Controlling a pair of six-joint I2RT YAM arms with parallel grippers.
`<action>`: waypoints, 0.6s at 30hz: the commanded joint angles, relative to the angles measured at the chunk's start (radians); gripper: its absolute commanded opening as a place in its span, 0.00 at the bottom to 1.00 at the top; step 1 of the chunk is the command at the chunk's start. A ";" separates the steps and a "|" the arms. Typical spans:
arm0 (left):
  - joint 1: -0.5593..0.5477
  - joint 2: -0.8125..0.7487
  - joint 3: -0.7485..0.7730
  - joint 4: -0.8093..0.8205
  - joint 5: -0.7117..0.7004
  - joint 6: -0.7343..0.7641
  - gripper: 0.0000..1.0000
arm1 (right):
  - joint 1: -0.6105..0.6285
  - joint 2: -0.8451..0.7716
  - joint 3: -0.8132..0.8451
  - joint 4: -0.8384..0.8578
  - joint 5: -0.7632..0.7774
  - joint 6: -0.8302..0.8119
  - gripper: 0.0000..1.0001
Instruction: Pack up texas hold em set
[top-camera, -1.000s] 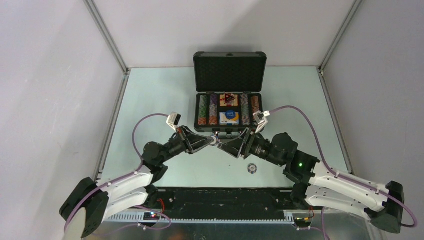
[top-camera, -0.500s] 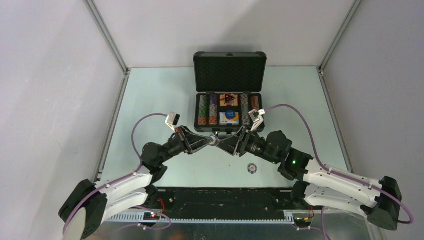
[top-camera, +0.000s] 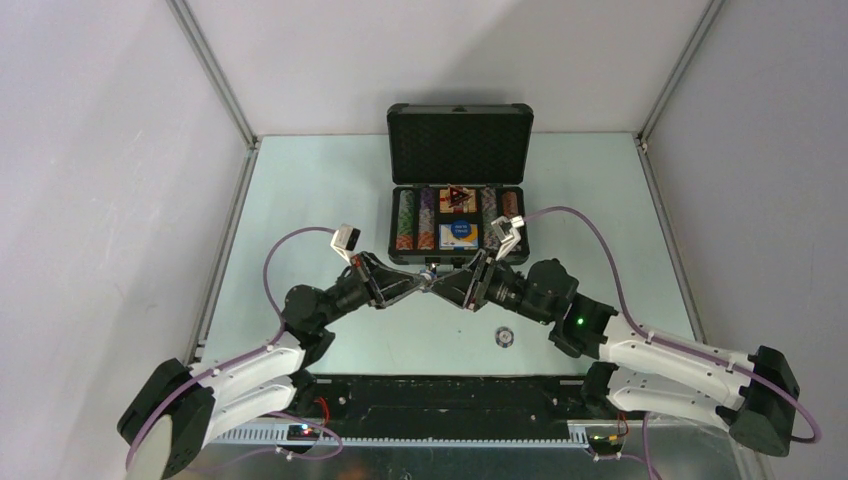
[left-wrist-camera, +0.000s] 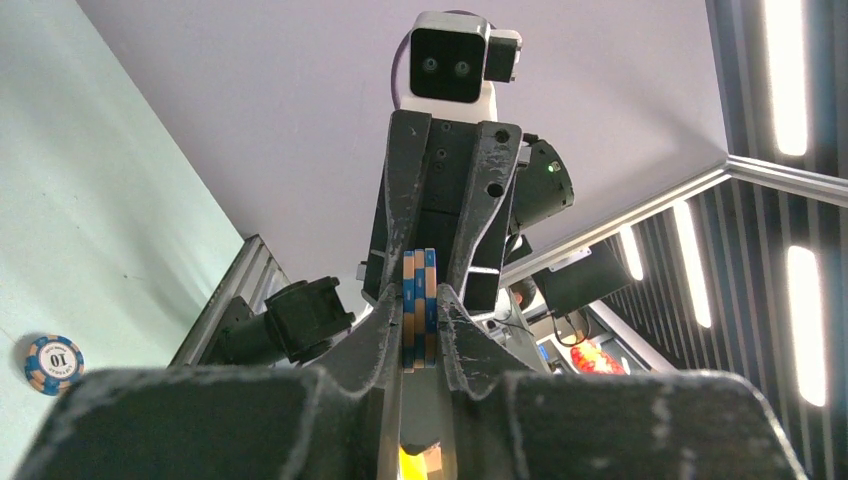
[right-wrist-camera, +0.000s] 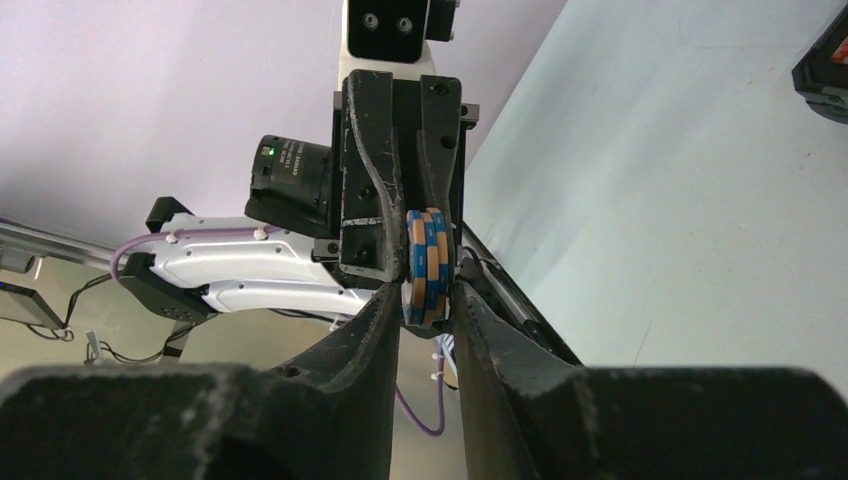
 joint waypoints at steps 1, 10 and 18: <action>-0.008 -0.018 0.001 0.036 0.018 -0.007 0.00 | -0.008 0.010 0.011 0.074 -0.020 -0.005 0.27; -0.007 -0.019 -0.003 0.036 0.021 -0.004 0.00 | -0.016 0.021 0.011 0.065 -0.007 -0.010 0.00; -0.005 -0.015 -0.008 0.036 0.019 0.011 0.55 | -0.018 -0.021 0.011 0.012 0.066 -0.068 0.00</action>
